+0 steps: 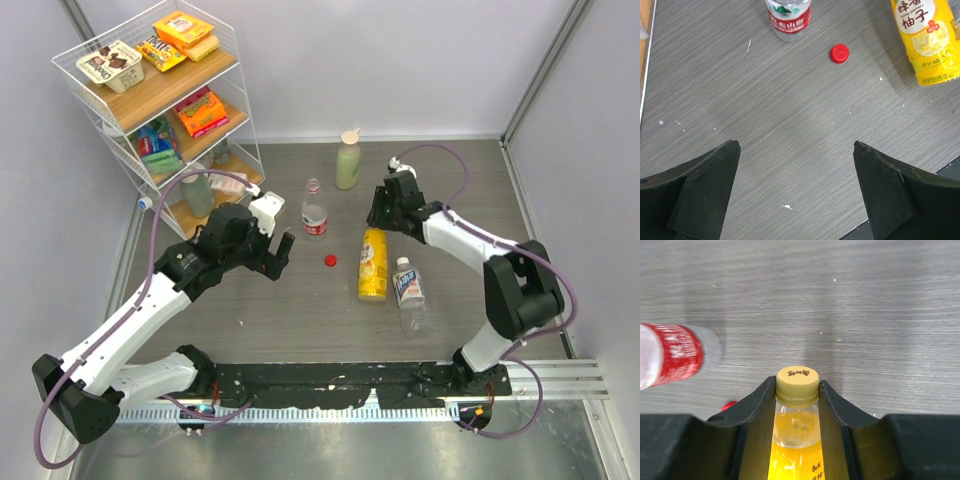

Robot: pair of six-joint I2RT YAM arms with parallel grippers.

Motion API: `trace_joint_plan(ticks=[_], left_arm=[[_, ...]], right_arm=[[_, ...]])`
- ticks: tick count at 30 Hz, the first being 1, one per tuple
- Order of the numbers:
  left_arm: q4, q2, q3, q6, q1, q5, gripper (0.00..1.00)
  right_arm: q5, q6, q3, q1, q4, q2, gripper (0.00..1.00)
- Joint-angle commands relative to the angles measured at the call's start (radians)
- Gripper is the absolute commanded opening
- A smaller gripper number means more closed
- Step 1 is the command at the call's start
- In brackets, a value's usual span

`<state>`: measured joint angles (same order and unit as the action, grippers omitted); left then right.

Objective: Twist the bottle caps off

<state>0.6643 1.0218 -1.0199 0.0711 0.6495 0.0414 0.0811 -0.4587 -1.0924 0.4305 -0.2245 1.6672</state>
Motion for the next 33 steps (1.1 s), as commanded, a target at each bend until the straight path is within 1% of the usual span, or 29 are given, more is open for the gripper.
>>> trace_joint_plan(ticks=[1,5,8,9,14,19,20,24,26,31,33], left_arm=[[-0.006,-0.002,-0.075,0.007,-0.001,-0.006,1.0],[-0.005,0.001,-0.101,0.016,-0.001,-0.034,1.0],[-0.006,0.004,-0.115,0.019,-0.001,-0.037,1.0],[-0.006,0.006,-0.12,0.021,-0.001,-0.07,1.0],[-0.014,0.026,-0.163,0.038,0.001,-0.121,1.0],[-0.074,0.041,-0.198,0.076,0.001,-0.231,1.0],[-0.092,0.046,-0.203,0.09,-0.001,-0.279,1.0],[-0.222,0.086,-0.2,0.16,0.001,-0.484,1.0],[-0.317,0.11,-0.189,0.237,0.007,-0.578,1.0],[-0.57,0.173,-0.158,0.376,0.064,-0.669,1.0],[-0.623,0.214,-0.175,0.407,0.09,-0.673,1.0]], right_arm=[[0.038,-0.003,0.045,-0.001,0.089,-0.158,0.01],[0.072,-0.009,0.104,-0.001,0.126,-0.311,0.02],[0.072,-0.008,0.137,-0.002,0.145,-0.389,0.02],[0.068,-0.003,0.14,-0.001,0.146,-0.424,0.02],[0.048,-0.011,0.169,-0.001,0.165,-0.552,0.02],[0.034,-0.04,0.201,-0.001,0.191,-0.685,0.02],[0.039,-0.049,0.204,0.001,0.194,-0.713,0.02],[0.01,-0.075,0.236,-0.001,0.249,-0.785,0.02],[-0.015,-0.083,0.255,-0.001,0.275,-0.816,0.02],[-0.032,-0.097,0.281,-0.001,0.298,-0.87,0.02],[-0.035,-0.097,0.284,0.001,0.301,-0.886,0.02]])
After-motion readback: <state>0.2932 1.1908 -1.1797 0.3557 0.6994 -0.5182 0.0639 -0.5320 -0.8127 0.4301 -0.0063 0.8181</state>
